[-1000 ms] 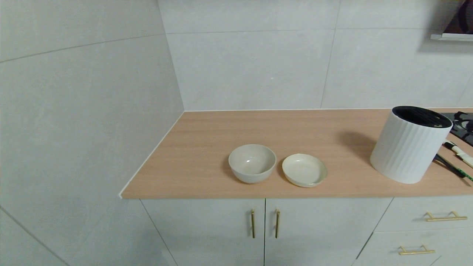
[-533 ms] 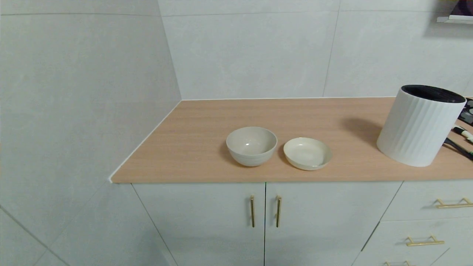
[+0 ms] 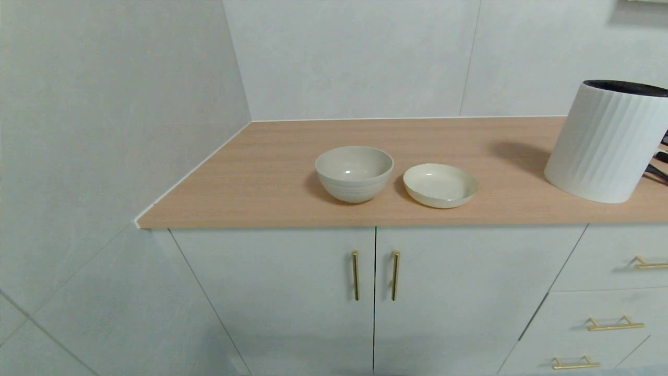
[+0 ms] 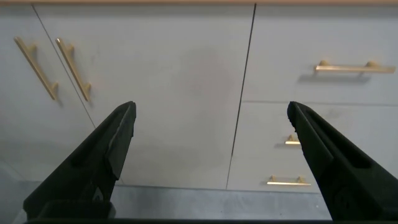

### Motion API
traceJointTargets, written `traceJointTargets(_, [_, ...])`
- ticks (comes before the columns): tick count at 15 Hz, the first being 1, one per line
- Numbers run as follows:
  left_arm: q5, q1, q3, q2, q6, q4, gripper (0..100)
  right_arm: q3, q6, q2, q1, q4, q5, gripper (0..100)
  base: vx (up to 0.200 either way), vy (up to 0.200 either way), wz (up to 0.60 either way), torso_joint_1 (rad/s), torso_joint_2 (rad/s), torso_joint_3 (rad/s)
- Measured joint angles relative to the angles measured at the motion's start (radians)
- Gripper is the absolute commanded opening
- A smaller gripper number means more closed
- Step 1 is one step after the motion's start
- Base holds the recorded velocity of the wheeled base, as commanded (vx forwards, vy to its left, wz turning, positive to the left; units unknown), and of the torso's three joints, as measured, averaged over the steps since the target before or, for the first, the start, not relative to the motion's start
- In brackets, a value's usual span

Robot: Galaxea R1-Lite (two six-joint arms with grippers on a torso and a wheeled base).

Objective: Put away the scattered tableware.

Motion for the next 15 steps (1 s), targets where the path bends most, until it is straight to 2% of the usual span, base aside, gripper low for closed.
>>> traceJointTargets(10, [0.000,-0.001,0.000,0.000,0.000,0.000,100,0.000,0.000,0.000,0.000,0.000,0.000,100,0.000,0.000,0.00,-0.137,0.46,0.314])
traceJointTargets(15, [0.000,0.000,0.000,0.000,0.000,0.000,100,0.001,0.000,0.000,0.000,0.000,0.000,100,0.000,0.000,0.00,-0.021,0.10,0.079])
